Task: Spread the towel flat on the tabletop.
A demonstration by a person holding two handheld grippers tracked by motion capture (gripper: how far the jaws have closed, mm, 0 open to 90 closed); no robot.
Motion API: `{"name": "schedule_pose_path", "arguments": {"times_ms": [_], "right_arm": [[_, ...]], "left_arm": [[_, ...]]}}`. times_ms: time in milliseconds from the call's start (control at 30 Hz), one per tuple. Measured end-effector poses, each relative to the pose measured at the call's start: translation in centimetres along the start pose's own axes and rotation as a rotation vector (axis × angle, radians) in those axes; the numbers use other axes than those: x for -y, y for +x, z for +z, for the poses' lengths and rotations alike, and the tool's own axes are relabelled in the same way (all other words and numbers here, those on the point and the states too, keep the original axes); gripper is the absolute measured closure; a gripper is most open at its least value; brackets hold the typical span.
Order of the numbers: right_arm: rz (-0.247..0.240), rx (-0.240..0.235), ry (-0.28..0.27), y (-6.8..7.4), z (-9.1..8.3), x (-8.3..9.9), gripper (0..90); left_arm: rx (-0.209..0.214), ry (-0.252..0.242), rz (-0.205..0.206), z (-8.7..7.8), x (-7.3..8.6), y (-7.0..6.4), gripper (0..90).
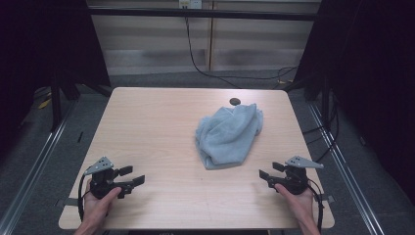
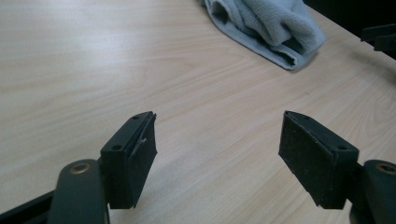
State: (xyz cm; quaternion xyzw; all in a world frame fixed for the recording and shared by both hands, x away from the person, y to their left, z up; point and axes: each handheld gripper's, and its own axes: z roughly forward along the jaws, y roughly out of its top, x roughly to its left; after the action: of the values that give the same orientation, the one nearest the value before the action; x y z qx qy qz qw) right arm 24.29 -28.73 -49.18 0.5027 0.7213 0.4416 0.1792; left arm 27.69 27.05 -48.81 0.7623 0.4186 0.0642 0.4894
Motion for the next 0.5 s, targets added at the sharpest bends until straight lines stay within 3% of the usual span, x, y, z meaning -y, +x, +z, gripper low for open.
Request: {"name": "schedule_pose_path", "arguments": {"times_ms": [133,333,367,500], "right_arm": [[0.008,-0.032,0.007,-0.1,0.0,-0.2,34.9],[-0.053,-0.043,0.04,0.4,0.1,-1.1,36.3],[-0.035,-0.09,0.024,0.4,0.1,-1.3,35.8],[-0.063,-0.123,0.055,0.9,0.4,-1.9,36.9]], "left_arm": [[0.004,0.01,0.013,0.3,-0.1,-0.1,27.9],[0.013,0.015,0.018,0.5,0.0,-0.3,27.0],[0.02,0.011,0.024,0.4,-0.1,-0.4,27.0],[0.027,0.004,0.053,0.0,0.0,-0.9,27.0]]}}
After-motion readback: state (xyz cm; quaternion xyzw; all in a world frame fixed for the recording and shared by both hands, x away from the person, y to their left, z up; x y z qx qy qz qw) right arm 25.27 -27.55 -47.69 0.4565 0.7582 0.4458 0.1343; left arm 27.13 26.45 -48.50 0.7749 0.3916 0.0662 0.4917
